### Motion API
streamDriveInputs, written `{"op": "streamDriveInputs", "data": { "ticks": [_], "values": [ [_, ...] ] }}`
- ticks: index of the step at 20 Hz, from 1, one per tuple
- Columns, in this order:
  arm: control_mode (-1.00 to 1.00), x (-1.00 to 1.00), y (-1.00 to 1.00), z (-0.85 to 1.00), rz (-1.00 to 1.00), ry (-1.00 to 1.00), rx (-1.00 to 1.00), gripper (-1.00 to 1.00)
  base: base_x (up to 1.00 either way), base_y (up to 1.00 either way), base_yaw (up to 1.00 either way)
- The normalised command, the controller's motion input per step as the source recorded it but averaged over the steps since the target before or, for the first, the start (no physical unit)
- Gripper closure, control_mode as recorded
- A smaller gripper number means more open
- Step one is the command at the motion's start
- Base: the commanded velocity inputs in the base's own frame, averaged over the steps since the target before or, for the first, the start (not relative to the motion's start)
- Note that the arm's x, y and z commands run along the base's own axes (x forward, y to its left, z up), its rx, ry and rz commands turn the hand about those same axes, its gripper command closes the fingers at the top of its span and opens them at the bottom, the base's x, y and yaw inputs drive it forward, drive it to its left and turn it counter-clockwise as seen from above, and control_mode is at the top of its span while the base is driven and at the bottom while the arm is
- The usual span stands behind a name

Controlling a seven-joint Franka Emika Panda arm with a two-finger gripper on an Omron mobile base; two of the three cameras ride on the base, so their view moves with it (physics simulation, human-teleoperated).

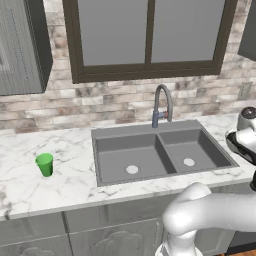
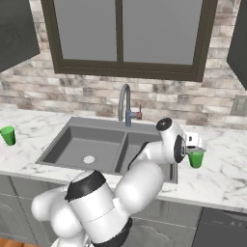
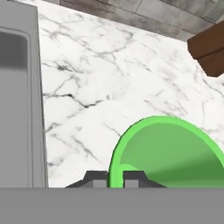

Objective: Place the cup in the left basin and the cup in the right basin of the sink.

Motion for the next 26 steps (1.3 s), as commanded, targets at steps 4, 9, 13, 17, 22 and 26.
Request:
{"op": "streamDriveInputs", "data": {
  "ticks": [4, 9, 13, 17, 22, 26],
  "values": [
    [-1.0, 0.36, 0.45, 0.0, 0.0, 0.0, 0.0, 1.0, 0.0, 0.0, 0.0],
    [-1.0, 0.08, 0.45, 0.02, 0.0, 0.0, 0.0, 1.0, 0.0, 0.0, 0.0],
    [-1.0, 0.0, 0.44, 0.06, 0.0, -0.01, 0.0, 1.0, 0.0, 0.0, 0.0],
    [-1.0, 0.0, 0.39, 0.1, 0.0, -0.03, 0.0, 1.0, 0.0, 0.0, 0.0],
    [-1.0, 0.0, 0.32, 0.05, 0.0, -0.05, 0.0, 1.0, 0.0, 0.0, 0.0],
    [-1.0, 0.0, 0.35, 0.0, 0.0, -0.06, 0.0, 1.0, 0.0, 0.0, 0.0]
  ]
}}
